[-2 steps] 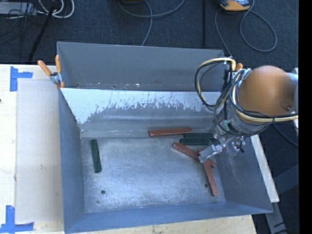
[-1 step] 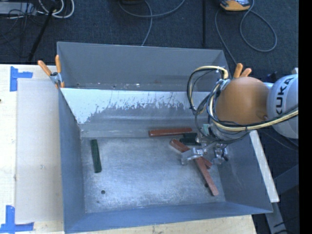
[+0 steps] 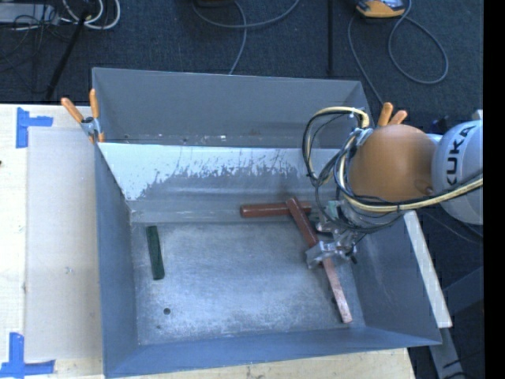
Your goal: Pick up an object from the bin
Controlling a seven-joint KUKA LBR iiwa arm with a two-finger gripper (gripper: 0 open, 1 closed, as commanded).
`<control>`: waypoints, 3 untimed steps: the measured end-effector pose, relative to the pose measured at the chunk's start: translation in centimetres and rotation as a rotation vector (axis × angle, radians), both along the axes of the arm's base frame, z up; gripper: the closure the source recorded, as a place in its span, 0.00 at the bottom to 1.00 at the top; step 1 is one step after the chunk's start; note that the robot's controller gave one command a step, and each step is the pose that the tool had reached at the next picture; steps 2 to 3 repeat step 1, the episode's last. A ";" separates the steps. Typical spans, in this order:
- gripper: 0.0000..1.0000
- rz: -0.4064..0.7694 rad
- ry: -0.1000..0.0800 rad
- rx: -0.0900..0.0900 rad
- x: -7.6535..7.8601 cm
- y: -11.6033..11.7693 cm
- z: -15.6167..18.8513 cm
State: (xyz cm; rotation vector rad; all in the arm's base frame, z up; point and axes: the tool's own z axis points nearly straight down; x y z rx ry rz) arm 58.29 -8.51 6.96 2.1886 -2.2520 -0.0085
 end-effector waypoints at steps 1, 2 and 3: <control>1.00 -0.055 -0.013 -0.002 0.0 -0.2 19.0; 1.00 -0.055 -0.013 -0.002 0.0 -0.2 19.0; 1.00 -0.055 -0.013 -0.002 0.0 -0.2 19.0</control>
Offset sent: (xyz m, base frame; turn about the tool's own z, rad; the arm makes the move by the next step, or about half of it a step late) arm -0.0021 -0.0026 0.1856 0.0517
